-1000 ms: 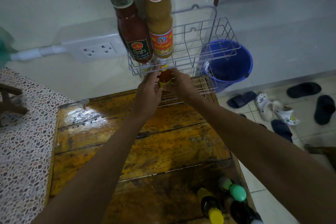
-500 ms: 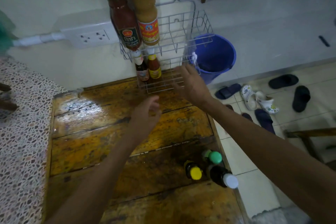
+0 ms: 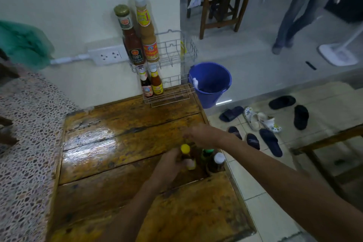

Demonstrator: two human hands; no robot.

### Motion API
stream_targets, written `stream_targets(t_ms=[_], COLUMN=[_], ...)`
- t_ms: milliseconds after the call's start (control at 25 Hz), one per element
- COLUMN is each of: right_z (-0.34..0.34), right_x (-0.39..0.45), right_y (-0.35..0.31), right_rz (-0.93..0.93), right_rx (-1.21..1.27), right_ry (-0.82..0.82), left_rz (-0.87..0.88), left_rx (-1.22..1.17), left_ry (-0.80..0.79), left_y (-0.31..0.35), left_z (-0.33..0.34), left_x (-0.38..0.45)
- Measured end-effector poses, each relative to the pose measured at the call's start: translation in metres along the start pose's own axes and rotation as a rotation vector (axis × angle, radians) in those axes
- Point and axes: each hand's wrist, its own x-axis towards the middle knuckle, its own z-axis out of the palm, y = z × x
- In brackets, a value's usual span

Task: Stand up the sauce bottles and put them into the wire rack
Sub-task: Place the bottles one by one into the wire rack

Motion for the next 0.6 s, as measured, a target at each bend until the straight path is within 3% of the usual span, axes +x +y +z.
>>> stream_targets(t_ms=[160, 360, 480, 600], right_z=[0.001, -0.024, -0.034, -0.038], right_x=[-0.013, -0.013, -0.001, 0.017], right_y=[-0.008, -0.023, -0.03, -0.036], right_rz=[0.026, 0.044, 0.084, 0.152], right_rx=[0.115, 0.409, 0.513, 0.503], right_ry=[0.071, 0.169, 0.247, 0.425], left_rz=[0.075, 0.137, 0.144, 0.165], left_rx=[-0.005, -0.089, -0.029, 0.147], left_ry=[0.205, 0.211, 0.291, 0.445], left_y=[0.014, 0.058, 0.081, 0.102], left_z=[-0.043, -0.097, -0.112, -0.116], left_x=[-0.004, -0.004, 0.004, 0.02])
